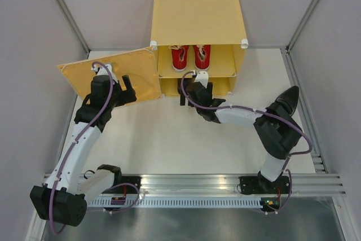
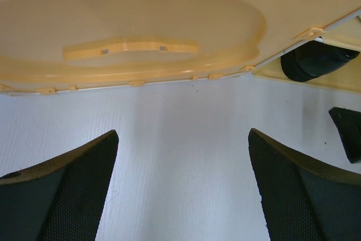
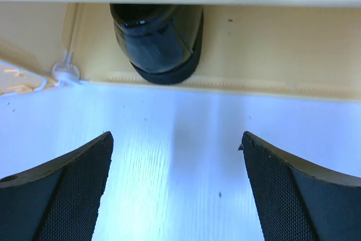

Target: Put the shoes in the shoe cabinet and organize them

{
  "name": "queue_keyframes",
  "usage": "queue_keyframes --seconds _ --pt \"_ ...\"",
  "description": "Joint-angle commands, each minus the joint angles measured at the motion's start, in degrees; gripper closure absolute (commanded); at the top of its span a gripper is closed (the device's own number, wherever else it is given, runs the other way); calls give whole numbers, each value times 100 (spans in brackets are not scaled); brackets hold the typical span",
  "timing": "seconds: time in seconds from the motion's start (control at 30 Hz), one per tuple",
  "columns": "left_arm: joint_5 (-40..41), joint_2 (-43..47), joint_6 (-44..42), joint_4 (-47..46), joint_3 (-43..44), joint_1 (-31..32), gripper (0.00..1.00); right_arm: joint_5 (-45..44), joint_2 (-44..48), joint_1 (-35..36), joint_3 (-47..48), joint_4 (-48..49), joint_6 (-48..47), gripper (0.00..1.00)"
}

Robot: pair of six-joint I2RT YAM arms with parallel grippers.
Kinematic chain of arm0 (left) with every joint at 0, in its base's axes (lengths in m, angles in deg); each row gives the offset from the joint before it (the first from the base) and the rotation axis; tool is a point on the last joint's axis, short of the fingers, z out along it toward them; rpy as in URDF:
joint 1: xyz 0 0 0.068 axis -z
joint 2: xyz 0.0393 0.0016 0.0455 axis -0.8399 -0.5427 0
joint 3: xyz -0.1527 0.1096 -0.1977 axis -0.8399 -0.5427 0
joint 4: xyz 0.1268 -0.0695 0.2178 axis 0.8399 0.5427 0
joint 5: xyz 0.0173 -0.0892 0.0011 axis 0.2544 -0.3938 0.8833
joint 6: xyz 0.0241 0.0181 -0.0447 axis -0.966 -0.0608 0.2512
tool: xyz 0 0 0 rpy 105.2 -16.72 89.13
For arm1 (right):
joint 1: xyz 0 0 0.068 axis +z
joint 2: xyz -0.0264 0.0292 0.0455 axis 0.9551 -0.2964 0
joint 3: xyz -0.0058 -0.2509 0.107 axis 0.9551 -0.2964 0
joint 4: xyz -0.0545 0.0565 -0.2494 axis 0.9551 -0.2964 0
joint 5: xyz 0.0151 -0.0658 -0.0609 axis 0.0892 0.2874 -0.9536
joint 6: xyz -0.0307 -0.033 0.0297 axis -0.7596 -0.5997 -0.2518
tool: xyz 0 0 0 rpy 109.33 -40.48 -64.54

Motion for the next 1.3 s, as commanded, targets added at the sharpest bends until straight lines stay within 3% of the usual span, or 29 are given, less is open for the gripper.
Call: queue_keyframes --seconds 0.0,0.33,0.5,0.7,1.03,1.27 --pt "-73 32 -52 -73 -49 -9 2 -40 790 29 -369 -748 493 2" --pt "-117 41 -44 -73 -49 -9 2 -260 3074 -208 -1293 -3005 1320 2" --pt "-135 59 -44 -73 -49 -9 2 -497 3884 -937 -1319 -4105 1294 2" --pt "-135 59 -44 -73 -49 -9 2 -243 4738 -1965 -1627 -4325 1154 3" --pt "-144 59 -35 -82 -49 -9 2 645 4932 -3994 -2339 -3834 846 9" --pt "-135 68 -44 -82 -49 -9 2 1110 4624 -4541 -2260 -3499 539 14"
